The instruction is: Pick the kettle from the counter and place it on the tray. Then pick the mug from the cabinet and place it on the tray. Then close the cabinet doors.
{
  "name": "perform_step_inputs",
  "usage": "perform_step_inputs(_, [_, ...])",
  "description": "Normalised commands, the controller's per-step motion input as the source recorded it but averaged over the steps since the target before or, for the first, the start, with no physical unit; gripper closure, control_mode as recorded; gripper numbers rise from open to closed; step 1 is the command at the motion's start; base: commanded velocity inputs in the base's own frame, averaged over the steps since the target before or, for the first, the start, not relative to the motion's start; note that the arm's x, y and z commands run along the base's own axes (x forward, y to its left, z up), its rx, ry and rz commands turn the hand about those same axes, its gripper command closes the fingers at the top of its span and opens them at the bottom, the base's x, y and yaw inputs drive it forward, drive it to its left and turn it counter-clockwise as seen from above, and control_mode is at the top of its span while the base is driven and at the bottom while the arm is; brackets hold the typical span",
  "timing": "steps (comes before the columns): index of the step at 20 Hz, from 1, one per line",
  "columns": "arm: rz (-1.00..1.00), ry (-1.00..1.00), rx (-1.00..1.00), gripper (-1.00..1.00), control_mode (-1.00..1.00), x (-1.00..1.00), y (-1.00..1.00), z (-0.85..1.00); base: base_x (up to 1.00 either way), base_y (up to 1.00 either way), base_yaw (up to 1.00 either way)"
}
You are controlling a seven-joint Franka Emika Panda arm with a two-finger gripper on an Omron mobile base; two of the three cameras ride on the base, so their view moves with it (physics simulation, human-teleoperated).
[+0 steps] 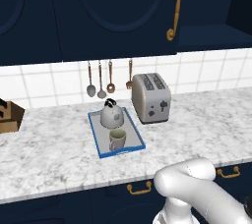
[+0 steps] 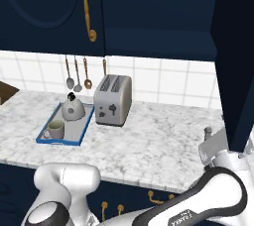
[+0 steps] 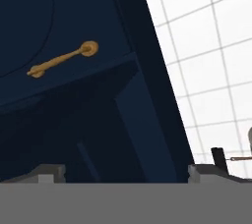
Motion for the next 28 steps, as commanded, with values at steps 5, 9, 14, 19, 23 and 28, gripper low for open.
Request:
perform_step_inputs(5, [0.01,-0.04,0.00,-1.00,-1.00,-0.31,-0.03,0.72,0.00,0.00,0.00])
perform_step_inputs(9, [0.02,-0.09,-0.01,-1.00,-1.00,-0.22,0.18,0.80,0.00,0.00,0.00])
perform_step_inputs(14, [0.03,-0.09,-0.08,-1.00,-1.00,-0.12,0.56,0.66,0.00,0.00,0.00])
perform_step_inputs(19, [0.00,-0.02,-0.11,-1.00,-1.00,0.04,0.74,0.78,0.00,0.00,0.00])
perform_step_inputs(23, [-0.01,0.17,-0.08,-1.00,-1.00,0.29,0.61,0.85,0.00,0.00,0.00])
perform_step_inputs(28, [-0.02,0.27,-0.07,-1.00,-1.00,0.41,0.60,0.82,0.00,0.00,0.00])
